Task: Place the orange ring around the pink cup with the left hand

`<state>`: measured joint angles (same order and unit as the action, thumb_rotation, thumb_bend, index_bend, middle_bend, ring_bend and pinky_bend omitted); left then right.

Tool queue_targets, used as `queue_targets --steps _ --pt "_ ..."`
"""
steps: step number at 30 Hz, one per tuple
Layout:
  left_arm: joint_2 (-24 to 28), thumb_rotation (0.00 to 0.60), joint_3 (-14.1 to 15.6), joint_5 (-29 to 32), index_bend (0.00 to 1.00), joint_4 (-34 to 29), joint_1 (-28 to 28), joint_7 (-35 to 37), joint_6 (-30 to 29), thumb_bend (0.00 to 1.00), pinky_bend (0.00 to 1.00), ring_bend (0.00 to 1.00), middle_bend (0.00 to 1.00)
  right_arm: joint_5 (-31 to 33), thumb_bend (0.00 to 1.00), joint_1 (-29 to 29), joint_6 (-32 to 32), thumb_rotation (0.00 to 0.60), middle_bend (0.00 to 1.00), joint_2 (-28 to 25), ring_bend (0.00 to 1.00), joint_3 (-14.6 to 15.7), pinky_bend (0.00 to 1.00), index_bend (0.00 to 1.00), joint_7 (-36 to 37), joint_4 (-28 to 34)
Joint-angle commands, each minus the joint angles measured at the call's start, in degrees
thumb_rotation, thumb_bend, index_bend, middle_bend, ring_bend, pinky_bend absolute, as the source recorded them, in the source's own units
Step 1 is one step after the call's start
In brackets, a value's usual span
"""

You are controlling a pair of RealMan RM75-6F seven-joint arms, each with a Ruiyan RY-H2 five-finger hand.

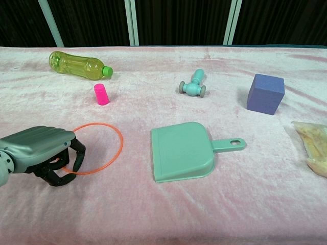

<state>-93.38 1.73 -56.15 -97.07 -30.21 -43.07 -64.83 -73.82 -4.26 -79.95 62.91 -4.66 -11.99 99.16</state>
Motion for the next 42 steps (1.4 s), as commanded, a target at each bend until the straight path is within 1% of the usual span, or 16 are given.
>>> queue_targets --steps 1,19,30,39,42 --pt "0.00 0.600 0.01 0.04 0.61 -0.01 0.00 -0.02 -0.04 0.44 1.00 0.98 0.95 0.03 0.25 0.00 0.02 0.600 0.07 0.00 0.27 0.00 0.30 0.00 -0.01 0.00" --pt "0.28 0.600 -0.05 0.07 0.61 -0.01 -0.12 0.48 0.11 0.44 1.00 0.98 0.95 0.22 0.25 -0.05 0.01 0.600 0.07 0.05 0.27 -0.13 0.30 0.00 0.00 -0.04" --pt "0.26 0.600 -0.01 0.23 0.63 0.05 -0.15 0.49 0.03 0.46 1.00 0.98 0.95 0.17 0.25 -0.05 0.01 0.600 0.07 0.04 0.27 -0.10 0.30 0.00 -0.01 -0.05" --pt "0.39 0.600 -0.56 0.14 0.65 0.12 -0.05 1.22 -0.42 0.47 1.00 0.98 0.95 0.19 0.25 -0.05 0.04 0.600 0.07 0.03 0.27 -0.09 0.30 0.00 0.02 -0.04" --pt "0.87 0.600 -1.20 -0.32 0.65 -0.56 -0.01 2.01 -0.91 0.47 1.00 0.98 0.95 0.21 0.25 -0.04 0.03 0.600 0.07 0.02 0.27 -0.10 0.30 0.00 0.04 -0.02"
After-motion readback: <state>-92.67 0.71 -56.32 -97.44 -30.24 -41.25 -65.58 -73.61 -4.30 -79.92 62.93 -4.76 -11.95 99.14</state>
